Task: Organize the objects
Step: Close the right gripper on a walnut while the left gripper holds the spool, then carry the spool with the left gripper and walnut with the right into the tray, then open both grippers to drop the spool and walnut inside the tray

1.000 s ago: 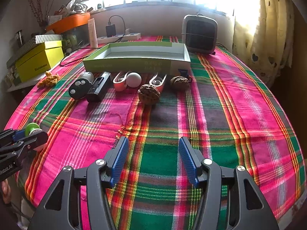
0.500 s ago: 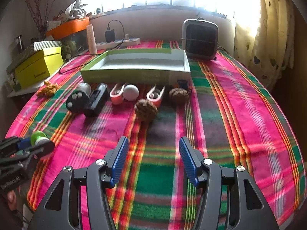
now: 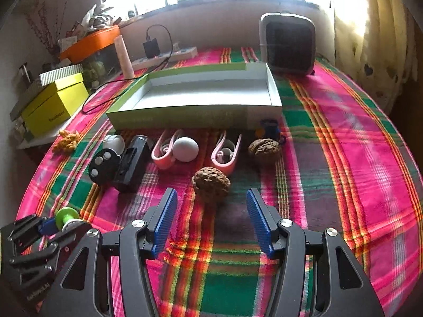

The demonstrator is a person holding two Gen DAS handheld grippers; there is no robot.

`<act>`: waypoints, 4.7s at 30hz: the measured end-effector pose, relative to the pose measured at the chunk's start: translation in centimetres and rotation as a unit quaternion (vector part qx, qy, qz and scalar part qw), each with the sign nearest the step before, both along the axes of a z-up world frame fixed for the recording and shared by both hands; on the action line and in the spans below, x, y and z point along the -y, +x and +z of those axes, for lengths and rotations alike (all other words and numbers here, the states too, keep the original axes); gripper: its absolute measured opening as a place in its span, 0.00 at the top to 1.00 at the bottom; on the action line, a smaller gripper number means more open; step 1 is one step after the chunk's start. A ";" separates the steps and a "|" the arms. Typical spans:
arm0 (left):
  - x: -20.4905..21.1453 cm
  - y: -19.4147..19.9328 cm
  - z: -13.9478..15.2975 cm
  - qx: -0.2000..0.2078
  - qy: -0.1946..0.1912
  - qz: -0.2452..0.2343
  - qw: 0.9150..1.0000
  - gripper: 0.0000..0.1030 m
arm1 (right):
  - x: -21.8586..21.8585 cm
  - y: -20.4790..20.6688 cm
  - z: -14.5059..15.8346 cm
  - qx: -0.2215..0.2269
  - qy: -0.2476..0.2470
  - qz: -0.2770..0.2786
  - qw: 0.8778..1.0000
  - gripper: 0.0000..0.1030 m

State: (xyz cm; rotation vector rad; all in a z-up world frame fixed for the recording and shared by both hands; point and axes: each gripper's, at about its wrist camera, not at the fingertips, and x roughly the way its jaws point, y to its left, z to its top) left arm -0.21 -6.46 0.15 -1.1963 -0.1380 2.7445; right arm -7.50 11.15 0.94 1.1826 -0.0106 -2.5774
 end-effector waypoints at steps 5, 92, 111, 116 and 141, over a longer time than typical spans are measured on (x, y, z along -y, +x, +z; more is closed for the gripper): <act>0.0 -0.3 0.0 -0.001 0.001 0.000 1.000 0.69 | 0.2 -0.7 0.2 0.001 0.004 -0.009 1.000 0.46; 1.4 -16.4 5.3 -0.023 0.017 -0.006 1.000 0.70 | 2.1 -12.0 4.2 -0.021 -0.017 0.027 0.999 0.68; 1.0 -23.6 3.0 0.013 0.003 -0.013 1.000 0.70 | 3.9 -18.4 1.2 0.025 0.015 0.036 0.999 0.68; 0.7 -24.3 2.5 0.017 -0.005 -0.012 1.000 0.70 | 4.2 -18.9 1.0 0.025 0.019 0.038 0.999 0.68; 0.4 -25.7 1.2 0.029 -0.020 -0.005 0.999 0.70 | 4.9 -19.7 0.3 0.033 0.025 0.036 0.998 0.67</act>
